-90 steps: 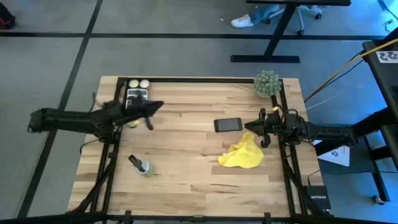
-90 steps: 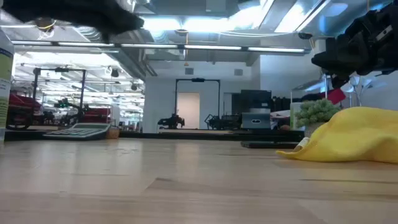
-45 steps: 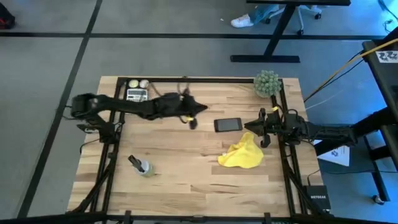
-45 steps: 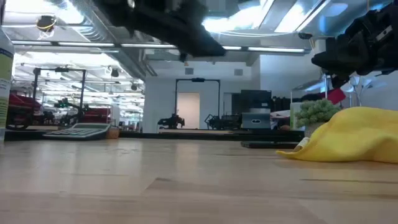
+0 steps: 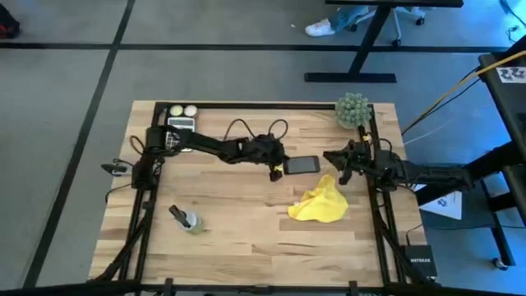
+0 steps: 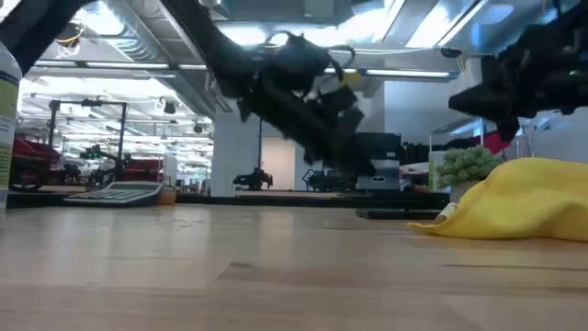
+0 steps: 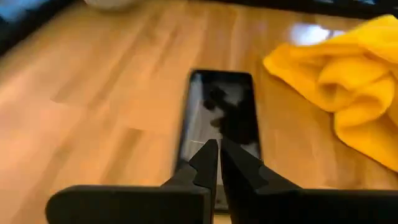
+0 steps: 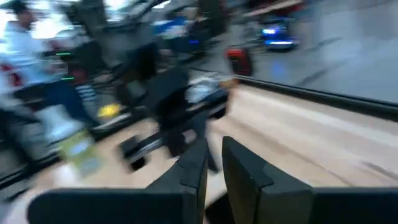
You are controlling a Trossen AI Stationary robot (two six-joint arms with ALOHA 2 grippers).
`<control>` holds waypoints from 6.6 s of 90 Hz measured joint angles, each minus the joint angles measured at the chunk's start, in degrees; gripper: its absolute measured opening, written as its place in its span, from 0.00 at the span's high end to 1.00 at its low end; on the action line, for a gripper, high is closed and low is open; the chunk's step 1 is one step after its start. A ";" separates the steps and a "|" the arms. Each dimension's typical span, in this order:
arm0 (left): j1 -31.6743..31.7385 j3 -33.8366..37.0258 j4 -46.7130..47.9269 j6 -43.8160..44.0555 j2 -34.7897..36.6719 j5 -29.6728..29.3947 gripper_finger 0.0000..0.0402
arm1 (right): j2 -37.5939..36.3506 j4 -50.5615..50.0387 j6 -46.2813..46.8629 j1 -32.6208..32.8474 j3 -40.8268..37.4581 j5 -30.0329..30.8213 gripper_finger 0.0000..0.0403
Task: Apply microfiber cloth
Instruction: Spray the black cellphone screen using the white spray bottle
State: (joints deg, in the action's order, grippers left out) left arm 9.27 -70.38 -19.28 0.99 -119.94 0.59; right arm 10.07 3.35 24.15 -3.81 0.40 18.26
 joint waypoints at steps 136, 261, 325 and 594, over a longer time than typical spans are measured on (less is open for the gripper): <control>2.13 -0.02 5.16 -1.31 -1.83 -5.03 1.00 | 55.76 12.89 12.90 0.13 10.69 -19.53 0.92; 4.33 4.51 12.84 10.36 4.21 0.43 1.00 | 68.83 4.00 -0.62 -0.51 23.12 -16.99 0.92; 5.72 4.47 14.84 36.86 5.95 8.46 0.42 | 66.96 -15.70 -21.59 -1.14 32.13 2.00 0.92; -4.74 4.42 10.88 18.48 17.22 4.44 0.98 | 49.89 2.18 -17.86 2.64 33.96 0.92 0.92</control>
State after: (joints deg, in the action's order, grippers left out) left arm 4.52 -65.95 -8.40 19.47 -102.72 5.03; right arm 59.96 5.53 6.29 -1.17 34.36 19.19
